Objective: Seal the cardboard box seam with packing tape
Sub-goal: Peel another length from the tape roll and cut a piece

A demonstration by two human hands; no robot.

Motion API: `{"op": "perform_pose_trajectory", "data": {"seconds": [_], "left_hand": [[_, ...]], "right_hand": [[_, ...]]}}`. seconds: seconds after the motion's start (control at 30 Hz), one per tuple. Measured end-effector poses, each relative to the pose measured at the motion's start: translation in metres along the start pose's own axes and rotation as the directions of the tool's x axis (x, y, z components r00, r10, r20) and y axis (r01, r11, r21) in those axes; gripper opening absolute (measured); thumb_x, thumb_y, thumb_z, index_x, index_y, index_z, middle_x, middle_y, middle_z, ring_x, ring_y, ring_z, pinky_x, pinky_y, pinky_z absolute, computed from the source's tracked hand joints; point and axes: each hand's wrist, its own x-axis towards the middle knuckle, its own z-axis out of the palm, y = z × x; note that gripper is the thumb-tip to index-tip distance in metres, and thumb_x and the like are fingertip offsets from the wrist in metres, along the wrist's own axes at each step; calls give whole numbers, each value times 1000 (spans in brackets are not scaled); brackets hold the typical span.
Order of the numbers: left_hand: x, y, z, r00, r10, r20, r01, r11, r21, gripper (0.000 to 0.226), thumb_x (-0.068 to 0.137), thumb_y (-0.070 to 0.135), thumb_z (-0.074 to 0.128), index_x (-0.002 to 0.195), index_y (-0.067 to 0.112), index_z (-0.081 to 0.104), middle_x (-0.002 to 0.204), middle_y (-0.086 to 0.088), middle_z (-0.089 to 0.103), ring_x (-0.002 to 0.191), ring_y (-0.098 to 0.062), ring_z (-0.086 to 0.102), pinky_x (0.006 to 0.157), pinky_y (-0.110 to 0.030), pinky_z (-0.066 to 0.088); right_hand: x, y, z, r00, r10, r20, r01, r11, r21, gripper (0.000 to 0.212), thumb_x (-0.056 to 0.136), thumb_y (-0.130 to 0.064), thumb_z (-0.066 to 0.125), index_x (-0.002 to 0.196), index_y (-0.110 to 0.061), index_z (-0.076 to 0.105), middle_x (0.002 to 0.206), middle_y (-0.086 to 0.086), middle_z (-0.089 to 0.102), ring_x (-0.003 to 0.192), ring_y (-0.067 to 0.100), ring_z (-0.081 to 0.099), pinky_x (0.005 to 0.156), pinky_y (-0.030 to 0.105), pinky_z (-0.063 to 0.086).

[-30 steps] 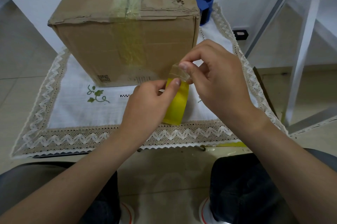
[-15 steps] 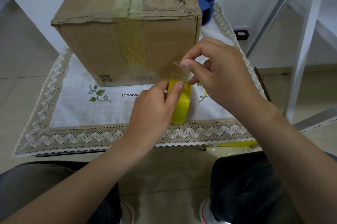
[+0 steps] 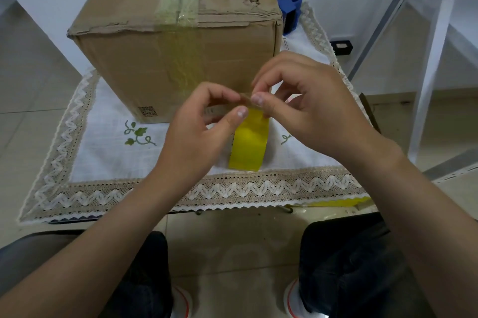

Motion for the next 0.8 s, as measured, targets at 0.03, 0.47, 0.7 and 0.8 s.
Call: {"op": "perform_pose_trajectory", "data": {"seconds": [0.03,0.47,0.7,0.8], "left_hand": [[1,-2,0,1000,3,-9,-4,999,-42,18,96,8,70,99,21,58,103,6,75,102,-9,73,91,-33,60],[3,-3,12,997,29,-71,-34,997,-69,16,95,0,70,99,15,66,92,1,74,94,-20,74,88,-39,60],[5,-3,9,997,28,-72,-32,998,-50,17,92,5,76,98,19,69,86,14,74,86,-4,71,82,-31,59],[5,-3,10,997,36,-71,-40,998,-56,17,89,6,79,97,18,69,88,8,74,86,-5,70,83,-29,60]], "right_hand": [[0,0,0,1000,1,0,-1,1000,-1,8,96,-16,71,91,-11,70,102,2,68,75,18,67,63,36,56],[-2,2,0,993,116,-21,-116,993,22,9,92,-12,75,95,-20,74,85,-5,73,73,15,69,61,22,56],[-2,2,2,998,47,-30,-49,998,-41,17,90,-9,72,103,-17,77,86,-8,72,73,14,67,65,21,56],[-3,2,2,999,23,-30,-24,998,-64,16,90,-10,72,105,-15,78,88,-10,71,75,12,67,66,21,56]]}}
